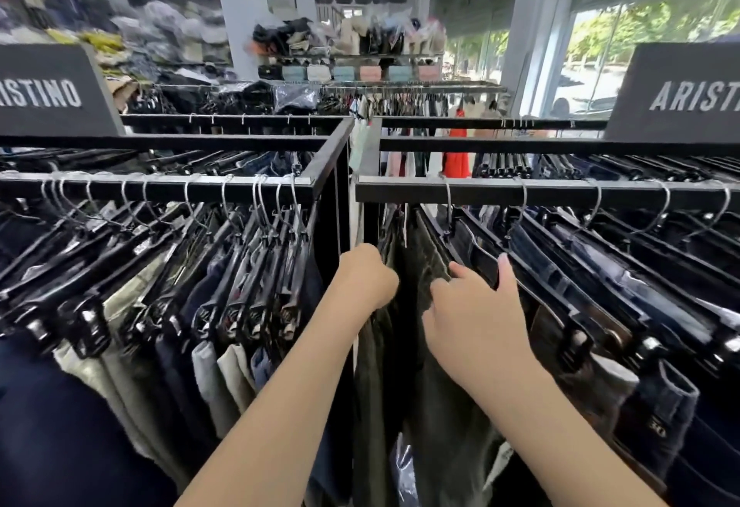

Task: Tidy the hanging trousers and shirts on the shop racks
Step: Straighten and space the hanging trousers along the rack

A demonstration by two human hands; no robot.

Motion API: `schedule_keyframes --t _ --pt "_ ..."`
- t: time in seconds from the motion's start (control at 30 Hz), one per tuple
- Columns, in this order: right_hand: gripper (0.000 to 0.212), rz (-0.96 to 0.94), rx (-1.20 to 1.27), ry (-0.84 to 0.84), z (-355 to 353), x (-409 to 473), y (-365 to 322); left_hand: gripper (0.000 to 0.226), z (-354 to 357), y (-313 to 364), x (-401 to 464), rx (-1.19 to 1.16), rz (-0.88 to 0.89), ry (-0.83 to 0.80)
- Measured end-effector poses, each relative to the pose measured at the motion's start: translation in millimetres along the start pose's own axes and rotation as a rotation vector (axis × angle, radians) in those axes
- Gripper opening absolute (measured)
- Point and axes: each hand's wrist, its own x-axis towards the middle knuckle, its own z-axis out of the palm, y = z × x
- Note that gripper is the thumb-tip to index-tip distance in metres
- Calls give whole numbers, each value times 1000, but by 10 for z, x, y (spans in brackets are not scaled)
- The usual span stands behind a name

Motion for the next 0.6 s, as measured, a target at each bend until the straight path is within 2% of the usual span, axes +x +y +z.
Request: schedule_keyframes --t 0.1,0.2,0.23,0.27,0.4,0.47,0.6 --pt "14 13 -69 -43 36 -93 -171 10 242 -209 -51 -68 -55 -34" --pt "24 -24 -56 60 53 -262 -367 12 494 -601 -205 -120 -63 -20" --pt "20 -54 -44 70 116 -366 -436 15 560 -747 -292 -143 -37 -28" --pt "12 -102 -8 91 228 -479 -513 17 606 -892 -381 -165 -5 -46" --pt "22 -207 211 70 673 -968 -831 16 635 -1401 -718 -253 84 -72" --pt "32 -124 371 6 791 -1202 -922 13 633 -1646 -850 -219 124 -48" --pt "40 347 711 -55 804 -1668 -1082 21 499 -2157 -1130 -214 220 -147"
